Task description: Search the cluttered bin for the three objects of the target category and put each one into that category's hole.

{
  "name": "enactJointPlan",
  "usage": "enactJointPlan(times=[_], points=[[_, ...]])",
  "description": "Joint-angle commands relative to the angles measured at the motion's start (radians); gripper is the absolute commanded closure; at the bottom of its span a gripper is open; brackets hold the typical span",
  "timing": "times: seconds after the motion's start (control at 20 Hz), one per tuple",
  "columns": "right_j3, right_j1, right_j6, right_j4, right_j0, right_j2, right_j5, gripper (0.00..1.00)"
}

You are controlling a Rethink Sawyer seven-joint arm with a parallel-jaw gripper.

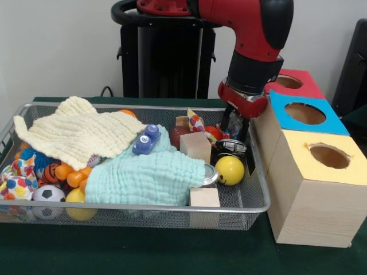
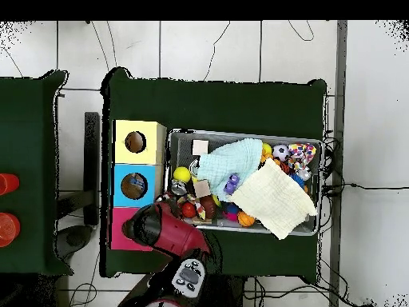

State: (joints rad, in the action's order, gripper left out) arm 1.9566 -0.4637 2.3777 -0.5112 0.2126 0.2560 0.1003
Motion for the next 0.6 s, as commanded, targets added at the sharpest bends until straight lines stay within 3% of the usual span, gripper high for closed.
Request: enactJointPlan(times=[0.05,0.25,0.6], points=[[0.048,0.033,0.353,-0.138,0.077,-0.103,0.244,0.00],[0.057,0.019,0.364,-0.147,0.070,-0.111,0.276,0.00],[0.068,0.030,0.297,-0.103,0.002,-0.148,0.192,0.00]])
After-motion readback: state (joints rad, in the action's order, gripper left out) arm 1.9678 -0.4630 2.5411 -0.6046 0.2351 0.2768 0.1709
